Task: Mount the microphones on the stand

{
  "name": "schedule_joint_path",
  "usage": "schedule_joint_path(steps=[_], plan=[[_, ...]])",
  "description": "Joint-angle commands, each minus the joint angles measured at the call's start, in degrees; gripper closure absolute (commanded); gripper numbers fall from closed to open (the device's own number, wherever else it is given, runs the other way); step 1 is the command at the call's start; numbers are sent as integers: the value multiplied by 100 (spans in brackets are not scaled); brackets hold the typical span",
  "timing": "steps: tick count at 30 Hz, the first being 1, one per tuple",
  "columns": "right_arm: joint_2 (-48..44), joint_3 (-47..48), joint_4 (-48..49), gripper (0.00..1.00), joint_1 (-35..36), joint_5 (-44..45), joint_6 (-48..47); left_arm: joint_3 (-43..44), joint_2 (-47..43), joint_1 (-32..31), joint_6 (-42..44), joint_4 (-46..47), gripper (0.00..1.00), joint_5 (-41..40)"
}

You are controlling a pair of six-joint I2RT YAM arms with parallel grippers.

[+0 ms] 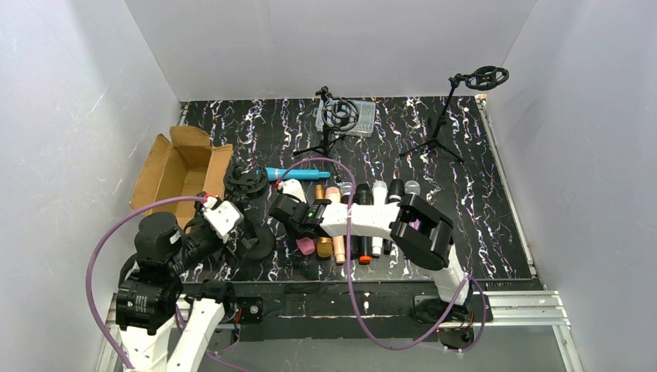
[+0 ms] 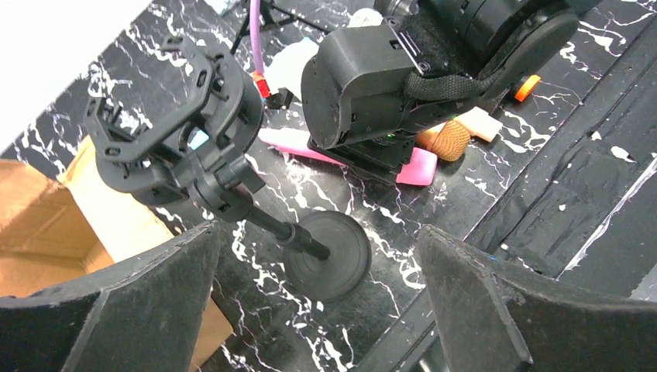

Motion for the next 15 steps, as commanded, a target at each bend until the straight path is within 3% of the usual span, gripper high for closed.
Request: schedule_joint_path(steps=[1, 9, 15], plan=[[-966, -44, -57, 65, 57, 225, 220, 241, -31, 6, 468, -74, 2, 530], [-2728, -640, -387, 89, 286, 220, 482, 536, -195, 8, 1446, -70, 2, 1017], [-3925, -461, -895, 93, 444, -289, 501, 626, -229, 8, 3518, -35, 2, 1560]])
